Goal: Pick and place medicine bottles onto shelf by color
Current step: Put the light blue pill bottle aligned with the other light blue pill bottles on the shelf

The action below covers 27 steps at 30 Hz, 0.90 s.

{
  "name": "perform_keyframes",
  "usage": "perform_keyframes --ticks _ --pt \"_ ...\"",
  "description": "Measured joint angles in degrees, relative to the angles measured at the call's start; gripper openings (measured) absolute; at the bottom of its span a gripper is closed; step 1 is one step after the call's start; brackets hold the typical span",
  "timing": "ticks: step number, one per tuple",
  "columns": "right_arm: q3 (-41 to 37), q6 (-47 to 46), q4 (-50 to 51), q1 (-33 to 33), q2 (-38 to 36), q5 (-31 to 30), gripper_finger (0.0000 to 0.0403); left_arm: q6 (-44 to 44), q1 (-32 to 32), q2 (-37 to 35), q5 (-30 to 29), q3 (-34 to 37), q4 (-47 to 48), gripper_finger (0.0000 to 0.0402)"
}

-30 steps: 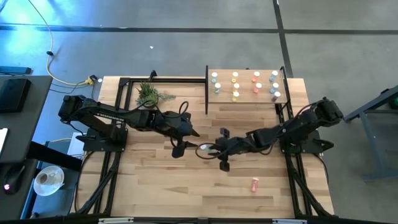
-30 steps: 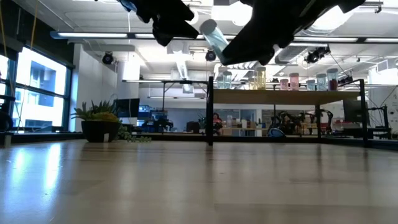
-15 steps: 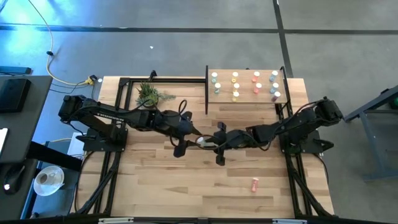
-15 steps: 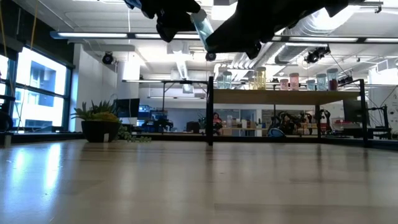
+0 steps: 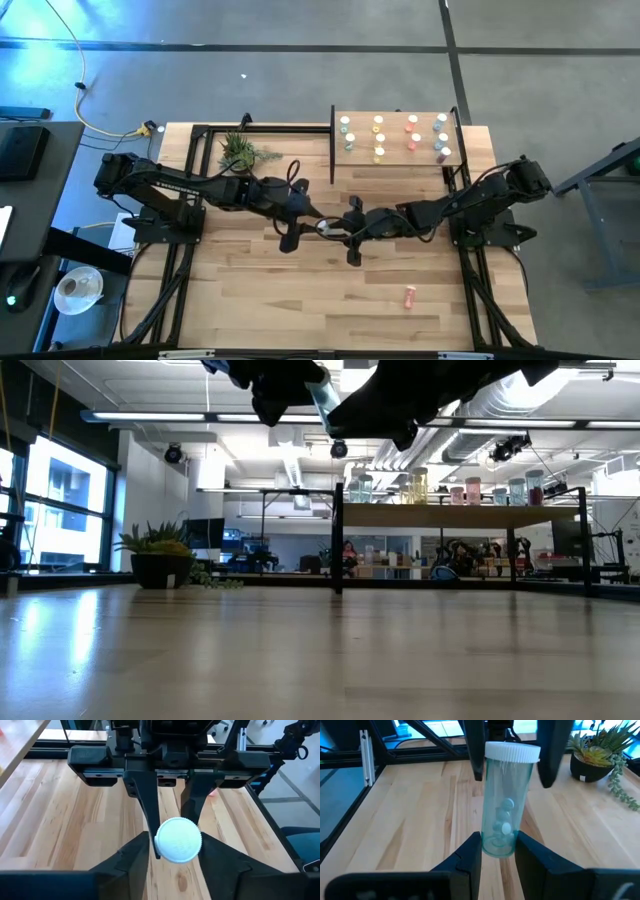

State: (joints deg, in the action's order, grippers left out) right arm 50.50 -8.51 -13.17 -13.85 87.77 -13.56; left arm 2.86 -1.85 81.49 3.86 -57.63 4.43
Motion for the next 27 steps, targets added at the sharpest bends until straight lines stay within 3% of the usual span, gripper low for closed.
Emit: perform_keyframes --ticks 6,12,20,27 --pt "0.0 0.0 0.0 0.0 0.0 0.0 0.0084 0.0 0.0 0.0 0.0 0.0 0.0 0.0113" --pt "0.0 1.2 0.0 0.0 0.0 -0.1 0.0092 0.0 0.0 0.0 0.0 0.0 0.0 0.0108" --pt "0.0 1.5 0.7 0.0 -1.3 -3.0 0.0154 0.0 0.0 0.0 0.0 0.0 0.0 0.0109" --pt "0.0 1.5 7.5 0.0 -10.1 -6.4 0.0183 0.0 -1.8 0.0 -0.2 0.0 -0.2 0.0108"
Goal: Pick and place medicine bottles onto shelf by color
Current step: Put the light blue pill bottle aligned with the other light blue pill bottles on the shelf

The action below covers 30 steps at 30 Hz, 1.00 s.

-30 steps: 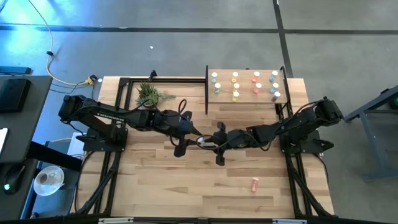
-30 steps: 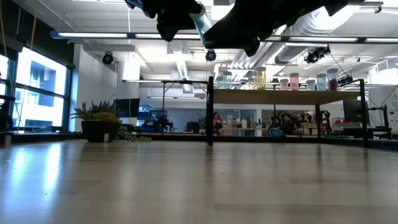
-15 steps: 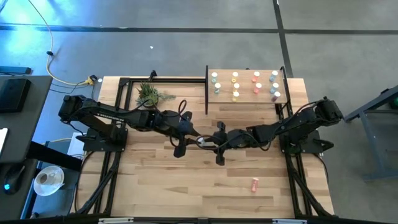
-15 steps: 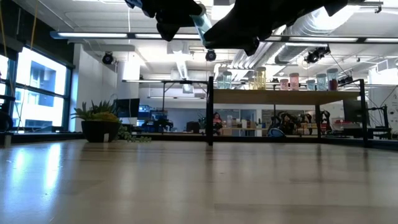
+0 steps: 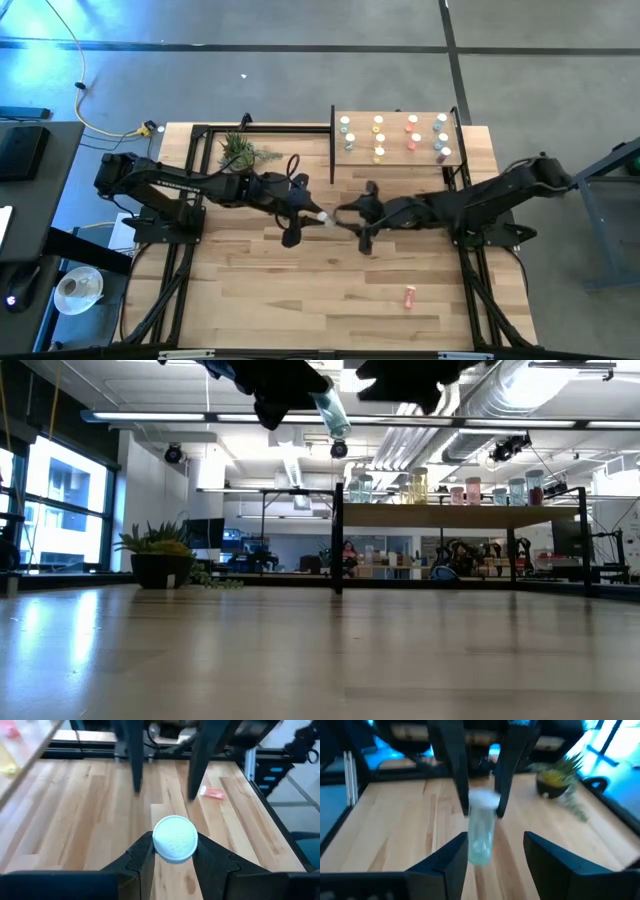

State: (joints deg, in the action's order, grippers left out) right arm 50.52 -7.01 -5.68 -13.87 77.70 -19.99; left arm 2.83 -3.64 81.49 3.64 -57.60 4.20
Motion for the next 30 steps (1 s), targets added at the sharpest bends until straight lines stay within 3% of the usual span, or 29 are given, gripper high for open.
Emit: perform_keyframes --ticks 9,15,30 --pt "0.1 0.0 7.1 0.0 -13.9 -8.9 0.0184 -3.7 -6.8 0.0 0.2 -4.5 -0.2 0.0108" --pt "0.1 0.0 10.4 0.0 -20.5 -9.9 0.0184 -8.3 -12.1 0.0 0.2 -10.6 4.6 0.0108" --pt "0.1 -2.2 17.9 0.0 -22.6 -9.8 0.0184 -13.8 -20.2 7.5 2.0 -27.4 16.8 0.0108"
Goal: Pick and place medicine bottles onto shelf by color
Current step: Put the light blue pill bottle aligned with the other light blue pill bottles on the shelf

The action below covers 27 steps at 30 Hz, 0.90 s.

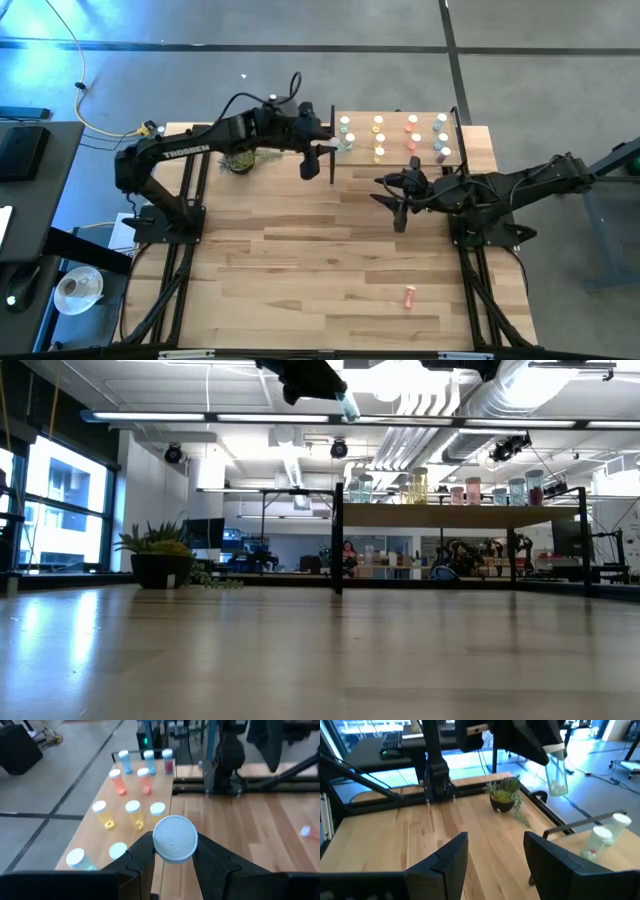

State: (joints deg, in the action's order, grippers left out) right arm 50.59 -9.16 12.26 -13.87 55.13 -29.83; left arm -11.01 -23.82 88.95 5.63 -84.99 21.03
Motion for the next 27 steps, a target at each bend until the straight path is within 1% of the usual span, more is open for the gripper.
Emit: perform_keyframes --ticks 4,17,21,27 --pt "0.0 -1.3 2.6 0.0 0.0 0.0 0.0184 -2.7 -0.5 3.1 0.3 -3.4 1.9 0.0108" --pt "0.0 -1.3 5.2 0.0 0.0 0.0 0.0184 -4.2 -0.5 16.1 0.9 -12.9 9.9 0.0108" --pt "0.0 -1.3 5.6 0.0 0.0 0.0 0.0184 -4.3 -0.5 18.4 0.8 -13.7 10.9 0.0108" --pt "0.0 -1.3 5.7 0.0 0.0 0.0 0.0184 -5.0 -1.2 19.3 0.3 -13.8 10.9 0.0108"
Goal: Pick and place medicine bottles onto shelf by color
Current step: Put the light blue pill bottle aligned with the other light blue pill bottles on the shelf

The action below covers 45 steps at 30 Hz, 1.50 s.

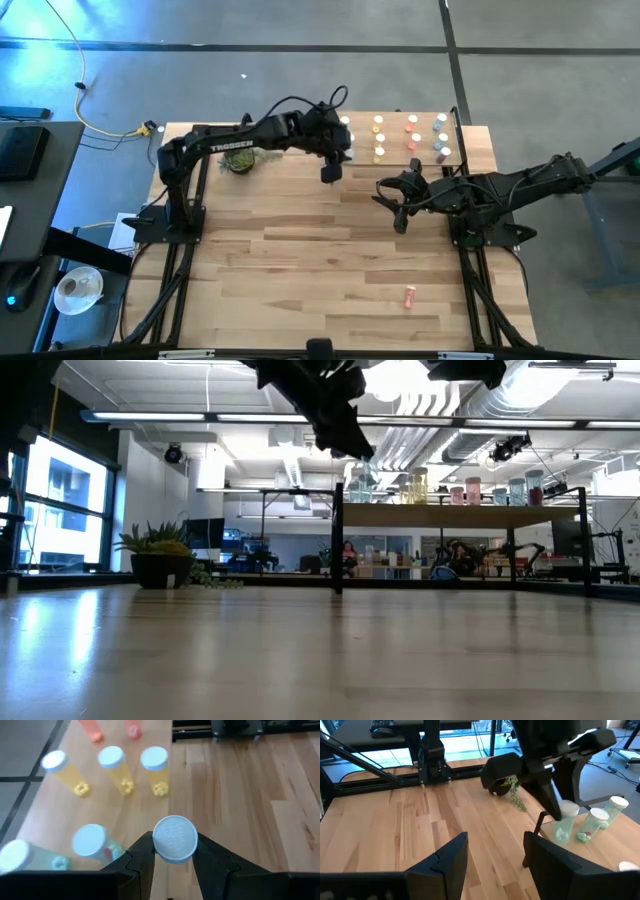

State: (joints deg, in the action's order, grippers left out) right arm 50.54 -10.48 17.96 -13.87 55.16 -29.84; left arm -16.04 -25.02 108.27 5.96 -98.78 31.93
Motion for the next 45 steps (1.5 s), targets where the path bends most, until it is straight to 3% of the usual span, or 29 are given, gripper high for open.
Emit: perform_keyframes --ticks 10,19,26,45 --pt "0.0 0.0 0.0 0.0 0.0 0.0 0.0184 0.4 -2.7 0.2 0.0 -0.4 -2.7 0.0108" --pt "0.0 0.2 0.0 0.0 0.0 0.0 0.0184 2.7 -3.6 0.1 2.4 -7.9 4.2 0.0108" --pt "0.0 0.1 0.1 0.0 0.0 0.0 0.0184 2.5 -3.0 2.4 2.6 -8.0 9.0 0.0108" --pt "0.0 0.0 0.3 0.0 0.0 0.0 0.0184 2.6 -2.7 5.9 1.0 -8.1 8.5 0.0108"
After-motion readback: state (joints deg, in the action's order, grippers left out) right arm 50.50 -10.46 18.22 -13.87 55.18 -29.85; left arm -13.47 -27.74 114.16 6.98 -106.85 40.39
